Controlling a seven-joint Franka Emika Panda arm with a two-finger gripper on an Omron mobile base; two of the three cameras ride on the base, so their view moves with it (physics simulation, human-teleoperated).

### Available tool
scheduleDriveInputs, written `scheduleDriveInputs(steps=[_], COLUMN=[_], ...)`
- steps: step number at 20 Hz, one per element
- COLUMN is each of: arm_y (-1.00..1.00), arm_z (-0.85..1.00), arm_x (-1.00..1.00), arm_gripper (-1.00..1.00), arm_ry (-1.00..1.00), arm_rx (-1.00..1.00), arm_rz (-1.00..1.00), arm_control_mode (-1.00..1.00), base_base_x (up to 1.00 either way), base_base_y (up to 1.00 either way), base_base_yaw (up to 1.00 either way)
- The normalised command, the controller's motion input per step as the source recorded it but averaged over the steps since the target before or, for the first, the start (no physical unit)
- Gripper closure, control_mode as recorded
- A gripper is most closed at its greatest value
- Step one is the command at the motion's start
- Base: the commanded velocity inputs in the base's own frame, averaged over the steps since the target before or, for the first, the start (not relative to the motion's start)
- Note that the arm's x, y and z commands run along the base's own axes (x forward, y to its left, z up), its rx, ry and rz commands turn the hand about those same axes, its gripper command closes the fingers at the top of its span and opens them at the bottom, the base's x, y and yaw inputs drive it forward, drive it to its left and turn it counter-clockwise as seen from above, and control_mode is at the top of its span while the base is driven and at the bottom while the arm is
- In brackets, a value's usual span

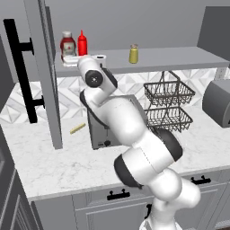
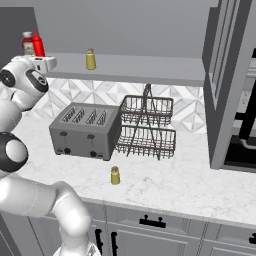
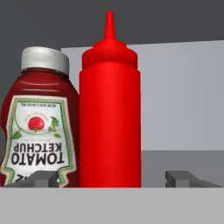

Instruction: Put the shaker and condiment bottle from the counter next to their counterparts in the cabinet.

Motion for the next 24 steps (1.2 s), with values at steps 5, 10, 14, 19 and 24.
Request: scheduleDriveInputs(steps=[5,10,14,19,24], arm_y=[0.00,-0.03,-0.04,-0.10,-0.28], arm_z=[-0.09,-0.01,0.00,0.00,0.00], arm_x=[-0.15,-0.48,-0.64,-0.69,-0.68], arm_gripper=[-1.00,-1.00,-1.00,-1.00,-1.00], arm_ry=[0.00,0.00,0.00,0.00,0.00], arm_rx=[0.00,0.00,0.00,0.00,0.00], arm_rz=[0.00,0.00,-0.01,-0.04,-0.11], arm_control_mode=[-1.00,-1.00,-1.00,-1.00,-1.00], base_base_x=[0.00,0.00,0.00,0.00,0.00], base_base_y=[0.00,0.00,0.00,0.00,0.00], base_base_yaw=[0.00,0.00,0.00,0.00,0.00])
